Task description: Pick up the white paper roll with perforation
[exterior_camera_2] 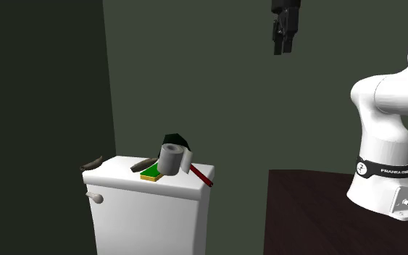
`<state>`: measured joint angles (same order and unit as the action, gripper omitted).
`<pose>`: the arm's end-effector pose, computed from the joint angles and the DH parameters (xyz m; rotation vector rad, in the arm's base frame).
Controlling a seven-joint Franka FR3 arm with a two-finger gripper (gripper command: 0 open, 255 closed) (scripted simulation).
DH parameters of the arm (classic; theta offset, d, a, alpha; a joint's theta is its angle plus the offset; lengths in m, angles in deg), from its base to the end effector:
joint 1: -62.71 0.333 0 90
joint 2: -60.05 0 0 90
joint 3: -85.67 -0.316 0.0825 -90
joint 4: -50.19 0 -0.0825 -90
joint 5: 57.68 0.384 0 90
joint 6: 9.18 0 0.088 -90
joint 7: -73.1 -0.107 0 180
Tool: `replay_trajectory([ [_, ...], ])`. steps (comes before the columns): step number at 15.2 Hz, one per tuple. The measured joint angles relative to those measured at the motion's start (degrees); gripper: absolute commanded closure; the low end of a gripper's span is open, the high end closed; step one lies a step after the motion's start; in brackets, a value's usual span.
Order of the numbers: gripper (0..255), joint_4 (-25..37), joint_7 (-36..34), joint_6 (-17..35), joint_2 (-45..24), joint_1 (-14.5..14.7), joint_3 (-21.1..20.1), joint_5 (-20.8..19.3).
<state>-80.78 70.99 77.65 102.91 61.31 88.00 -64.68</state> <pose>0.3107 -0.0381 0.6072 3.0437 -0.1464 -0.0360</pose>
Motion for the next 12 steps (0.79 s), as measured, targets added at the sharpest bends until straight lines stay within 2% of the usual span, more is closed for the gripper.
replay_trajectory([
  [2, 0, 0.0, -0.1, 0.8, -0.8, 0.0, 0.1, 0.0],
  [4, 0, -0.2, -0.2, 3.8, -3.2, -0.2, 0.6, -0.2],
  [10, 0, -2.1, -0.6, 15.3, -11.9, -0.7, 2.4, -0.8],
  [12, 0, -0.9, -0.5, 18.5, -15.9, -0.9, 3.0, -0.9],
])
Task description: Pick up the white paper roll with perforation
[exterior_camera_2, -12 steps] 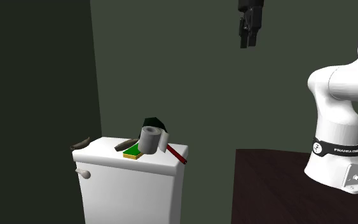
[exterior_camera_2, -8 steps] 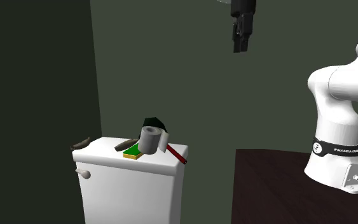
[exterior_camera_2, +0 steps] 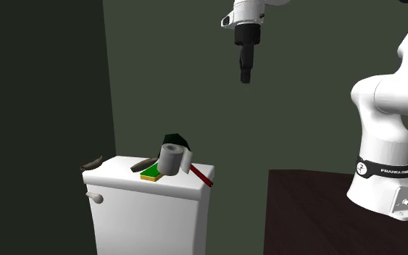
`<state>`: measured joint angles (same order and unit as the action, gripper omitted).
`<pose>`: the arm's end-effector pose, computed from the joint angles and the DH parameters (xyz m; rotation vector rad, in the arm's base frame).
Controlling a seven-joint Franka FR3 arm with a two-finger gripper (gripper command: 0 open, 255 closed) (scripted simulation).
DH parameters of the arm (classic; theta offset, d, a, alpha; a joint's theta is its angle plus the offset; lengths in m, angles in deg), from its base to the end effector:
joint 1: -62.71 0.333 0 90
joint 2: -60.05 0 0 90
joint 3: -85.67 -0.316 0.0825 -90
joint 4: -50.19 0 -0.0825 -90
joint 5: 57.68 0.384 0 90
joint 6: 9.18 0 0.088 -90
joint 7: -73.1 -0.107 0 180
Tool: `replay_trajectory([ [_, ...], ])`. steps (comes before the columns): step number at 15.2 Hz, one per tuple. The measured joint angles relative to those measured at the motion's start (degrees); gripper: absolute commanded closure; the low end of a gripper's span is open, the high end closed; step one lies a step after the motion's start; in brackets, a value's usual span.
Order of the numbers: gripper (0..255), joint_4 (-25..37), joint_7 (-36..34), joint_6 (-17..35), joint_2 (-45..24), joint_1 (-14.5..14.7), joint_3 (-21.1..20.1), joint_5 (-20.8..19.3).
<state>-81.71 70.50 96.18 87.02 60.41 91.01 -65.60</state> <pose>0.4064 -0.0697 0.5259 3.0435 -0.2020 0.0045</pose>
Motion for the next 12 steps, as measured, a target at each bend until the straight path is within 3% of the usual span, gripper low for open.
replay_trajectory([
  [12, 0, 8.0, 0.9, 17.6, -23.5, -1.0, 3.0, 1.7],
])
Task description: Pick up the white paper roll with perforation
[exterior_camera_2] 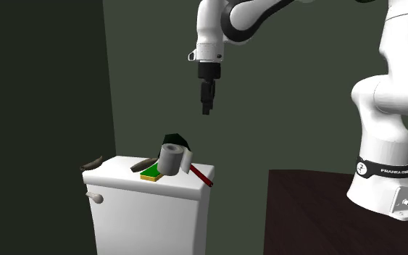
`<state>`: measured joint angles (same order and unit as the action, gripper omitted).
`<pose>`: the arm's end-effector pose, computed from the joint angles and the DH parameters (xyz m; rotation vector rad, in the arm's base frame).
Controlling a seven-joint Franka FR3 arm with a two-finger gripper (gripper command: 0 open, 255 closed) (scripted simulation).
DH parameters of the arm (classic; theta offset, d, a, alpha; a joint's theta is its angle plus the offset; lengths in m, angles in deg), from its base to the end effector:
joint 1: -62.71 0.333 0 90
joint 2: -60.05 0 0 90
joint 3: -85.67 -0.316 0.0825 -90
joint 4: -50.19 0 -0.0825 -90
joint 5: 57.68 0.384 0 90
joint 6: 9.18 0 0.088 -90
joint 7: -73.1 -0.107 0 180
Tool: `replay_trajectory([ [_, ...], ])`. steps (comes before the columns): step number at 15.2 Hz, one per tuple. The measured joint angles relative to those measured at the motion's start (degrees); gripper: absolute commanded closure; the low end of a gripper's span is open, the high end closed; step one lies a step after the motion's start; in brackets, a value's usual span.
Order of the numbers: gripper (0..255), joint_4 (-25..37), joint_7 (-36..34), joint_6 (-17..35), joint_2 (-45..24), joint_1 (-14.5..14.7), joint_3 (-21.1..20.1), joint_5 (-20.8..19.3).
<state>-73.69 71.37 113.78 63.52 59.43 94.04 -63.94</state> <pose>0.5171 -0.1120 0.4270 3.0416 -0.2683 0.0560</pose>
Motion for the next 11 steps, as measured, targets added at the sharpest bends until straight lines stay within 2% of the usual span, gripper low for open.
replay_trajectory([
  [11, 0, 17.8, 1.8, 7.7, -23.8, -2.0, 0.5, 4.6],
])
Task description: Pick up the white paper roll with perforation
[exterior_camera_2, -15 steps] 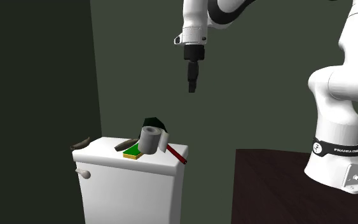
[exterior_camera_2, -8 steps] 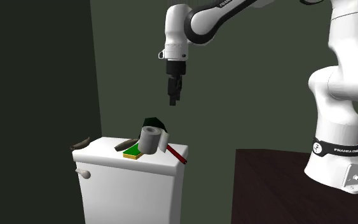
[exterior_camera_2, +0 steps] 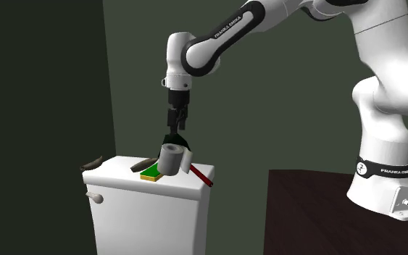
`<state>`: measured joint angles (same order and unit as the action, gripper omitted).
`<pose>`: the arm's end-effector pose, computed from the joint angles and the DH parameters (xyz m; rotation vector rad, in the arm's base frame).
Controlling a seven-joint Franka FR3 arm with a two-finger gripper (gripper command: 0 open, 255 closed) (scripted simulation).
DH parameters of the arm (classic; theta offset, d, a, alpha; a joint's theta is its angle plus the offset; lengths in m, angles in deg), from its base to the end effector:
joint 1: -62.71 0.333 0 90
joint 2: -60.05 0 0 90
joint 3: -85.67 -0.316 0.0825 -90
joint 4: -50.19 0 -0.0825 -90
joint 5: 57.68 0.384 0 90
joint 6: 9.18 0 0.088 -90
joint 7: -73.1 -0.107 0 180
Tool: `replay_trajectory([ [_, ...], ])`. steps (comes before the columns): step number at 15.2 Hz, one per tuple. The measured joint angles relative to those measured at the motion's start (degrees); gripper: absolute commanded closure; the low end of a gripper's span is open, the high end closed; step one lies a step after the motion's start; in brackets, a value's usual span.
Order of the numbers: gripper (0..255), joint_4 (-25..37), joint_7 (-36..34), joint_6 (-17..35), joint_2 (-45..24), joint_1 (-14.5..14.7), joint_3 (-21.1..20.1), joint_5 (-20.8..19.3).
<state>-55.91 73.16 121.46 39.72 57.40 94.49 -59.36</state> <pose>0.6227 -0.1508 0.3413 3.0373 -0.3290 0.1028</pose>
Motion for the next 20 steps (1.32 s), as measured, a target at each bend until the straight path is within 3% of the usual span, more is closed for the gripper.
replay_trajectory([
  [6, 0, 13.5, 1.0, 0.2, -12.9, -2.1, -0.5, 2.3],
  [14, 0, 14.5, 0.9, 3.8, -17.3, -2.5, -0.8, 2.8],
  [15, 255, 14.4, 0.9, 4.0, -17.5, -2.5, -0.8, 2.8],
  [20, 255, 14.5, 0.9, 4.2, -17.5, -2.5, -0.8, 2.8],
])
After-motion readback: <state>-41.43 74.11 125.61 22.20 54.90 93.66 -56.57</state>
